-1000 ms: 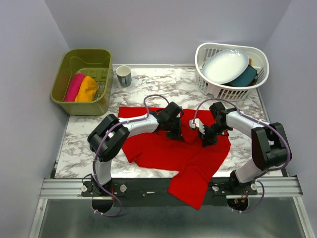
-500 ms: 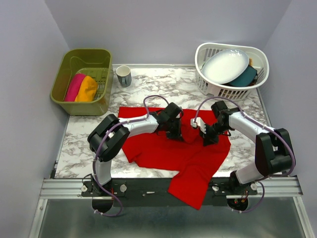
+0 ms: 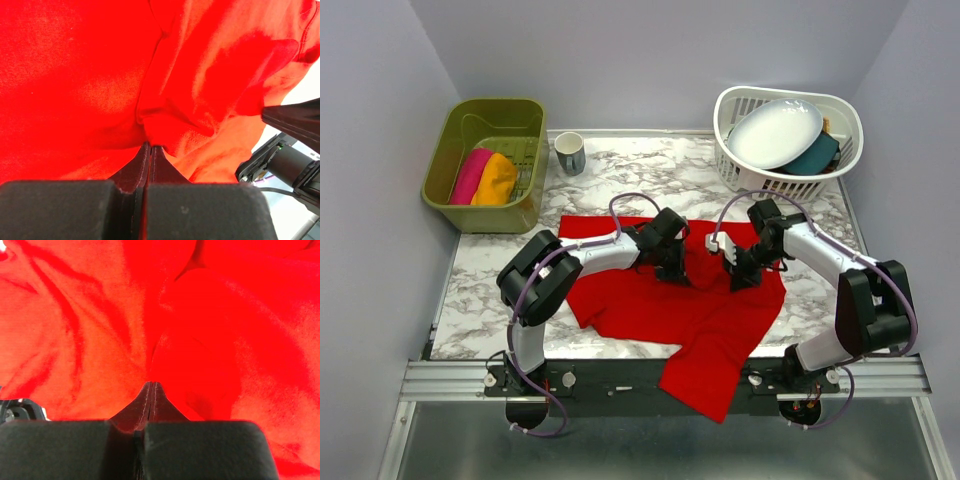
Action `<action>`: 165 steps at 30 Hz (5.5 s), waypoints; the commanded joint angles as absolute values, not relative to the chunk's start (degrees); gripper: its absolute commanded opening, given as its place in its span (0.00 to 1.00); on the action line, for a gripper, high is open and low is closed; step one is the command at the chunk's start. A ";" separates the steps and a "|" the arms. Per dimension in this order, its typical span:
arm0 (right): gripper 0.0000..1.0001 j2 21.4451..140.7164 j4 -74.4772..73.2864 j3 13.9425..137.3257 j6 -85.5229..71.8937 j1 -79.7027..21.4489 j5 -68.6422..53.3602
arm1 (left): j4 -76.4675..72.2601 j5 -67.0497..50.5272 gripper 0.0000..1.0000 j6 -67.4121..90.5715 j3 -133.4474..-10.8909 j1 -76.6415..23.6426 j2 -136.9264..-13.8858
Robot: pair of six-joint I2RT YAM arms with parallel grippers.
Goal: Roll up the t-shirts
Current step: Fold the T-shirt at the center of the board.
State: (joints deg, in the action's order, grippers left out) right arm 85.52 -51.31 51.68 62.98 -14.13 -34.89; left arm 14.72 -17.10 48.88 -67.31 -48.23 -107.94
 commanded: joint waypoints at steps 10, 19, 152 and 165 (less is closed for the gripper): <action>0.01 76.65 -59.15 47.20 65.04 -13.71 -36.91 | 16.61 -18.54 0.00 46.14 -66.71 -48.87 -107.58; 0.01 72.87 -61.26 45.44 64.42 -13.71 -37.70 | 18.01 -19.51 0.00 43.16 -70.05 -50.45 -106.97; 0.10 125.68 -37.70 92.81 74.71 -7.21 13.71 | 27.86 11.60 0.00 -27.42 -95.61 -14.59 -125.59; 0.19 122.09 -40.34 91.41 68.21 -7.47 13.19 | 29.26 -0.76 0.07 -28.13 -94.05 -14.68 -113.75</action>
State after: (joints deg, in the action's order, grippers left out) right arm 123.96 -40.03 91.92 71.37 -7.73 12.60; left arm 26.24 10.50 -29.08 -95.13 -14.96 -124.88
